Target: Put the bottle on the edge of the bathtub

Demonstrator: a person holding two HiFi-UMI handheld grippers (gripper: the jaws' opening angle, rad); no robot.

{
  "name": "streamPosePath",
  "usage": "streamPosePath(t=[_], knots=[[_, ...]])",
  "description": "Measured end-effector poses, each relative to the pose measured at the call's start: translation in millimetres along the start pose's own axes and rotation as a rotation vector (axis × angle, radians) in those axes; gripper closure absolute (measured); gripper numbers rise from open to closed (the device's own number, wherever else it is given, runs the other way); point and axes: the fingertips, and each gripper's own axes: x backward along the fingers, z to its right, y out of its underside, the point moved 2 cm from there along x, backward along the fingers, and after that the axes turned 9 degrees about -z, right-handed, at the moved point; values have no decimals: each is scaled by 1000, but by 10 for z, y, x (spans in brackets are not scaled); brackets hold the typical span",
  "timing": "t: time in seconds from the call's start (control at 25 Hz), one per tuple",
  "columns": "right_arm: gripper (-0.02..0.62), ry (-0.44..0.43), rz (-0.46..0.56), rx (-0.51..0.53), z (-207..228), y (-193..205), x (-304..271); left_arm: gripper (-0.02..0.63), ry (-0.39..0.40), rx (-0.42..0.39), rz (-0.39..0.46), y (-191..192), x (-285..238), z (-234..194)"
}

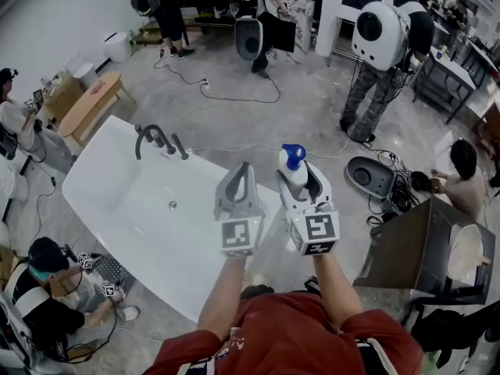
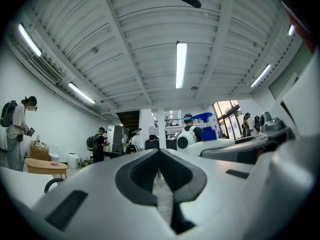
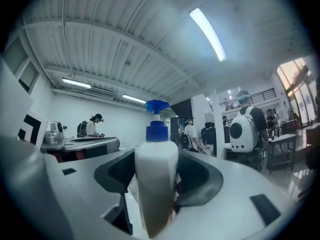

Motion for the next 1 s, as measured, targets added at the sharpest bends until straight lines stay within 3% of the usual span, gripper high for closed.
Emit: streamPosePath(t=[0.6,1.0], knots=[[330,19,-38,37,-124,-42,-564,591,-25,20,6,96,-333,-530],[330,-162,-17,36,-96,-38,-1324,590,-154,-18,-25,154,-718,-862]])
